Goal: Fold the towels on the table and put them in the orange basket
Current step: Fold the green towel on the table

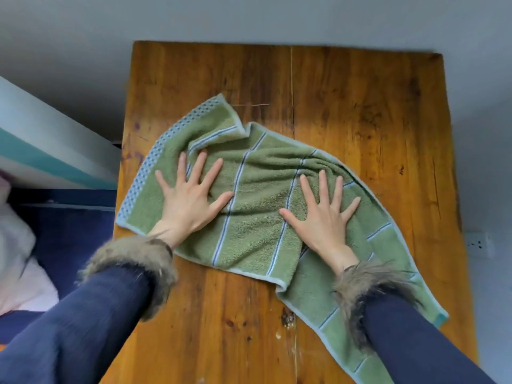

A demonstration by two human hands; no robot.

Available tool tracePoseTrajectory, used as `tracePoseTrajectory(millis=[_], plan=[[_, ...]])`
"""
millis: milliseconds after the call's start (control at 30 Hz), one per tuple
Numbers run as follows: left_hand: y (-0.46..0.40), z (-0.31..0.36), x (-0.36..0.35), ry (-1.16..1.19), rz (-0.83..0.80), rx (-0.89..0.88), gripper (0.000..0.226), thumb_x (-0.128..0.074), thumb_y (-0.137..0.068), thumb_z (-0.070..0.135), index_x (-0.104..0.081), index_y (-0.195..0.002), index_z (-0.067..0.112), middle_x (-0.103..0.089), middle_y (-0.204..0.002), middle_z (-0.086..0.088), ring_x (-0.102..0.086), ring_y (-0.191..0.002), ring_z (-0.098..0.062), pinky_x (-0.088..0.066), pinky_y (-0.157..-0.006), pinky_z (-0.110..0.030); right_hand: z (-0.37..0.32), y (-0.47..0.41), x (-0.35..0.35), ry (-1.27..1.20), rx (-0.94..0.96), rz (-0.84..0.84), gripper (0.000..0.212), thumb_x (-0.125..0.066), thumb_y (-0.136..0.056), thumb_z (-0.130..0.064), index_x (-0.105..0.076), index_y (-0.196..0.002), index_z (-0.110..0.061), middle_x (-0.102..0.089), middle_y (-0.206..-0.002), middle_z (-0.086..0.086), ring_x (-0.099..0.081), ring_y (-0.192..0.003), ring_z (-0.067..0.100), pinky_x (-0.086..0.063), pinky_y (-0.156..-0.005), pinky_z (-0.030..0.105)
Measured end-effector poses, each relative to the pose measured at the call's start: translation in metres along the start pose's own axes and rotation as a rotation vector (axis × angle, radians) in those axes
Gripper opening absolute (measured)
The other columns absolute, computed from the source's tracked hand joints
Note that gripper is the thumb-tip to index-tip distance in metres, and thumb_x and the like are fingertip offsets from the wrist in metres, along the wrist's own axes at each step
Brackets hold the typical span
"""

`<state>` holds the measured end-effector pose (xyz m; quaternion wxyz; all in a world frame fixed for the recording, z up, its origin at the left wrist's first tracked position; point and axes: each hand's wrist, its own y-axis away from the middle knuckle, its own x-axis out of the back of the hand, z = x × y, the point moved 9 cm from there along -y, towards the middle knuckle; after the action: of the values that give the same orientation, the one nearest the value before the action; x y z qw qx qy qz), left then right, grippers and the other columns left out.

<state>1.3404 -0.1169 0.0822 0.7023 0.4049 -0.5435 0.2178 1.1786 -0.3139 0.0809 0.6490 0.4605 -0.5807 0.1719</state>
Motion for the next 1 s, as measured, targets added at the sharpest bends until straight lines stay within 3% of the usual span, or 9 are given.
tracePoseTrajectory(millis=[267,367,533,667,800,1000], plan=[[0.053,-0.069,-0.018,0.142,-0.107,0.267,0.078,-0.017,-0.078,0.08,0.011,-0.143,0.048,0.027,-0.152,0.013,0.025,-0.14,-0.025,0.003,-0.102,-0.074,-0.062,-0.026,0.01,0.267,0.441,-0.108,0.098,-0.028,-0.065,-0.088,0.011,-0.144,-0.045,0.024,-0.154,0.0,0.026,-0.14,0.03,0.007,-0.105,0.07],[0.07,-0.09,-0.016,0.123,-0.136,0.3,0.078,-0.018,-0.078,0.079,0.009,-0.144,0.047,0.029,-0.152,0.01,0.028,-0.139,-0.026,0.005,-0.101,-0.073,-0.081,-0.003,0.004,0.141,0.49,-0.092,0.094,-0.023,-0.067,-0.087,0.007,-0.145,-0.044,0.019,-0.155,-0.004,0.019,-0.143,0.022,0.009,-0.109,0.065],[0.08,-0.053,0.005,0.116,-0.049,0.193,0.066,-0.024,-0.091,0.06,0.003,-0.148,0.039,0.028,-0.153,0.002,0.033,-0.137,-0.025,0.008,-0.104,-0.071,-0.047,0.032,0.023,-0.404,0.258,0.114,0.06,-0.023,-0.091,-0.057,-0.017,-0.147,-0.034,-0.006,-0.157,-0.008,-0.006,-0.143,0.007,0.002,-0.117,0.044],[0.071,0.047,0.001,0.126,-0.05,-0.038,0.065,-0.022,-0.092,0.06,0.006,-0.147,0.039,0.031,-0.151,0.0,0.035,-0.136,-0.027,0.012,-0.104,-0.069,0.027,0.035,0.031,-0.318,-0.023,0.196,0.054,-0.021,-0.096,-0.045,-0.034,-0.143,-0.022,-0.029,-0.152,0.0,-0.023,-0.141,0.016,-0.007,-0.117,0.048],[0.067,0.131,-0.019,0.018,-0.099,-0.227,0.074,-0.025,-0.086,0.07,0.008,-0.146,0.041,0.025,-0.154,-0.002,0.03,-0.137,-0.031,0.01,-0.102,-0.072,0.09,0.021,0.021,-0.235,-0.156,0.022,0.052,-0.017,-0.099,-0.046,-0.022,-0.147,-0.026,-0.008,-0.158,0.0,-0.005,-0.145,0.019,-0.007,-0.114,0.057],[0.074,0.164,-0.044,-0.054,-0.206,-0.232,0.087,-0.037,-0.082,0.072,0.015,-0.144,0.04,0.036,-0.146,-0.002,0.031,-0.136,-0.032,0.008,-0.1,-0.072,0.128,-0.002,0.023,-0.15,-0.079,-0.077,0.06,-0.023,-0.096,-0.056,-0.005,-0.149,-0.035,0.015,-0.157,-0.005,0.014,-0.144,0.014,0.003,-0.108,0.066]])
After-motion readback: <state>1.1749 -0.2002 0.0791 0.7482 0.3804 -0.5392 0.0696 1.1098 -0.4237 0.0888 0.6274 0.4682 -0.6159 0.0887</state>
